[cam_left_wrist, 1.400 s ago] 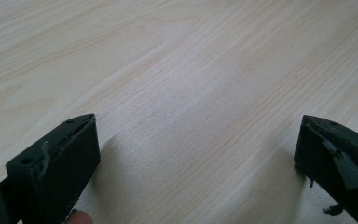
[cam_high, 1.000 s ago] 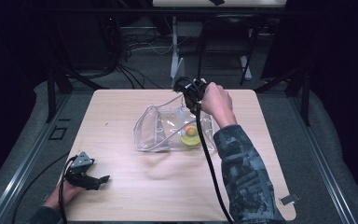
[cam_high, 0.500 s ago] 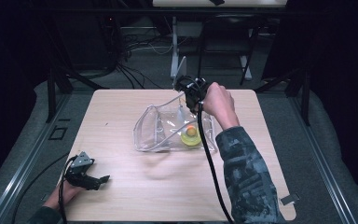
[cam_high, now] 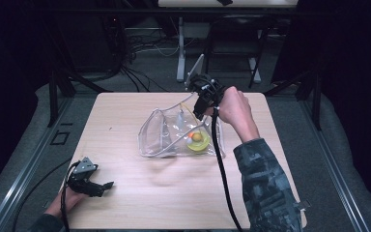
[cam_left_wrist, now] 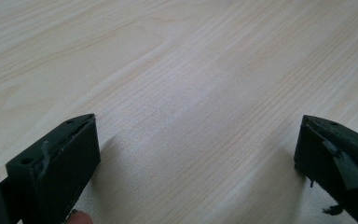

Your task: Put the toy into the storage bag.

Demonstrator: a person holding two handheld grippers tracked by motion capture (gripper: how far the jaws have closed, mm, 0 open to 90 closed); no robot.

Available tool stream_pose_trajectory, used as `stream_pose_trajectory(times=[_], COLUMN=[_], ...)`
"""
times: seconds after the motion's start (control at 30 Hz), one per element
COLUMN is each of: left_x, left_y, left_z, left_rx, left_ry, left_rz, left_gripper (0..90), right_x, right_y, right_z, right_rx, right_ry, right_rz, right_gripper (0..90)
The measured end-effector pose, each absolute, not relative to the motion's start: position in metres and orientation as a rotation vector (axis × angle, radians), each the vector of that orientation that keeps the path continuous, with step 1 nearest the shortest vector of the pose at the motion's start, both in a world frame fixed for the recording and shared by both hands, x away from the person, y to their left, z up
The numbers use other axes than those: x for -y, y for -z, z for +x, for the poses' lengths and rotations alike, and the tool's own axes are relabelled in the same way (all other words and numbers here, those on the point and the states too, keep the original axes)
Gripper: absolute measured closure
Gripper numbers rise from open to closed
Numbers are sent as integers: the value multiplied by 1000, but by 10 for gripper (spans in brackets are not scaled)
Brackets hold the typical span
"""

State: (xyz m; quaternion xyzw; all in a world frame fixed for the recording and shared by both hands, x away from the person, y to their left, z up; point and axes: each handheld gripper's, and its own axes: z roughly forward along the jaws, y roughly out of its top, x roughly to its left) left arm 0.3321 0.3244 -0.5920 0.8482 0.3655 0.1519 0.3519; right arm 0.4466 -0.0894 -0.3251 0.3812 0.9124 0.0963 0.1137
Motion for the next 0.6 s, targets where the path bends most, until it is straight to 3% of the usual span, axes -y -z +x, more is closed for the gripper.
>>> stream_pose_trajectory(times=[0.23,0.47,0.6], left_x=[-324,-324,-324], left_y=[592,593,593], left_z=[332,332,332], left_rx=[-947,-948,-950], left_ry=[-393,-403,-403], left_rz=[2195,2188,2187], left_gripper=[0,0,0], right_x=[109,129,143], right_y=[320,329,340], right_z=[432,413,405], right_rx=[-2639,-2622,-2618], right_ry=[-336,-373,-379], right_rz=[1163,1137,1149], right_gripper=[174,131,46])
